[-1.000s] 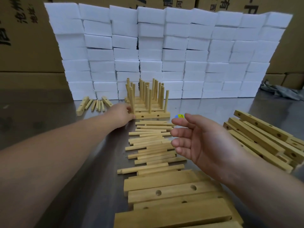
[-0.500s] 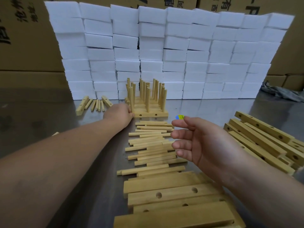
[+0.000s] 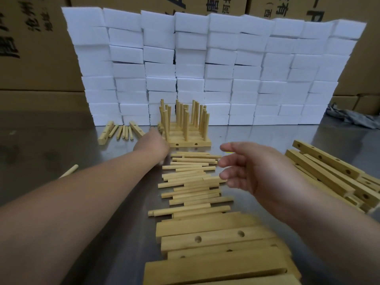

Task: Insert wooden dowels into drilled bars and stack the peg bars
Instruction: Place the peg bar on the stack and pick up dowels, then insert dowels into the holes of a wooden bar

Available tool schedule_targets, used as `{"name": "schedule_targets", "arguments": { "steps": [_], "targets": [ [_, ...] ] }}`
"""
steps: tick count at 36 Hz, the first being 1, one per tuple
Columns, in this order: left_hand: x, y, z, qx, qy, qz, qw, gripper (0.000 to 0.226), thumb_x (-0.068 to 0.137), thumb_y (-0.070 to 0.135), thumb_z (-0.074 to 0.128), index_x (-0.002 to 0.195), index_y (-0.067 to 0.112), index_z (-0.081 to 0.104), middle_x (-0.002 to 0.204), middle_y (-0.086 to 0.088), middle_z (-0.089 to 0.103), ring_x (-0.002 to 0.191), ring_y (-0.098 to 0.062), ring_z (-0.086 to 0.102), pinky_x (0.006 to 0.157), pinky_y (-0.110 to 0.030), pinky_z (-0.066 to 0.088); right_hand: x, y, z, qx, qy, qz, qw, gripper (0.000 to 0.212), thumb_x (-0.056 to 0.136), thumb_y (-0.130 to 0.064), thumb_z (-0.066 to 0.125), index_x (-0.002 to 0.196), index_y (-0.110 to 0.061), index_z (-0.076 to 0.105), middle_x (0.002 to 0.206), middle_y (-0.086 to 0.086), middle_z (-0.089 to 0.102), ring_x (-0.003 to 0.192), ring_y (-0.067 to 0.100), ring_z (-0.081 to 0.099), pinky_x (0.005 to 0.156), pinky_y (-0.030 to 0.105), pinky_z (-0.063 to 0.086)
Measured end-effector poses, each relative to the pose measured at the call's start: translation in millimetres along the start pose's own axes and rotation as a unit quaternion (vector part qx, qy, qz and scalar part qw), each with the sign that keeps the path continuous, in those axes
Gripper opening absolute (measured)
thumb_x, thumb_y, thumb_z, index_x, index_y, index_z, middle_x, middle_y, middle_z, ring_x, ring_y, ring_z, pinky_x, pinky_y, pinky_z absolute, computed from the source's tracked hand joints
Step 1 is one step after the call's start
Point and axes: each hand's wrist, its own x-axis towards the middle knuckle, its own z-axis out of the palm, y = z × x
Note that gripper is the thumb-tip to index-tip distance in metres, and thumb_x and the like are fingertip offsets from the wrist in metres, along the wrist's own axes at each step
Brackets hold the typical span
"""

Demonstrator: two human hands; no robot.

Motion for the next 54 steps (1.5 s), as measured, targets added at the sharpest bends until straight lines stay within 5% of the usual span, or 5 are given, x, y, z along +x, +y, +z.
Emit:
{"name": "schedule_targets", "arguments": {
  "steps": [7,18,43,48,54],
  "targets": [
    [-40,2,-24,-0.081,-0.058,0.072,0.992,0.019,0.092,0.022,0.045,0.093,0.017,0.064,0.078,-0.001,0.060,0.066,-0.015,0.055,0.054,-0.025,0.040,15,-16,-36,-0.556,0.102,-0.120,0.816,0.028,0.092,-0.037,0.041,0.116,-0.035,0.055,0.106,-0.016,0.060,0.089,0.012,0.058,0.079,0.031,0.046],
    [-80,5,-28,0.011,-0.140,0.152,0.978,0.023,0.088,0.029,0.050,0.105,0.028,0.066,0.100,0.008,0.063,0.090,-0.013,0.056,0.076,-0.027,0.047,47,-5,-98,-0.756,0.125,0.067,0.639,0.031,0.092,-0.037,0.036,0.113,-0.020,0.053,0.117,0.005,0.058,0.091,0.021,0.056,0.070,0.031,0.042],
    [-80,-1,-21,-0.058,-0.157,0.176,0.970,0.019,0.090,0.026,0.056,0.108,0.026,0.061,0.085,0.015,0.054,0.081,-0.006,0.053,0.066,-0.019,0.042,45,18,-86,-0.786,0.058,0.042,0.614,0.028,0.094,-0.017,0.037,0.117,-0.016,0.054,0.116,0.004,0.058,0.104,0.022,0.054,0.082,0.029,0.043],
    [-80,0,-24,-0.089,-0.122,0.178,0.972,0.026,0.094,0.029,0.048,0.117,0.028,0.061,0.090,0.016,0.053,0.075,0.001,0.048,0.060,-0.011,0.035,44,14,-75,-0.734,0.084,-0.052,0.671,0.016,0.096,-0.019,0.036,0.092,-0.019,0.052,0.086,0.001,0.049,0.068,0.013,0.048,0.050,0.025,0.028],
    [-88,11,-34,-0.142,-0.123,0.196,0.962,0.021,0.096,0.029,0.044,0.107,0.033,0.062,0.088,0.017,0.057,0.071,0.002,0.049,0.054,-0.013,0.035,28,1,-50,-0.558,0.079,-0.132,0.815,0.023,0.098,-0.026,0.036,0.112,-0.029,0.053,0.092,-0.006,0.058,0.076,0.012,0.061,0.061,0.027,0.046]
  ]
}}
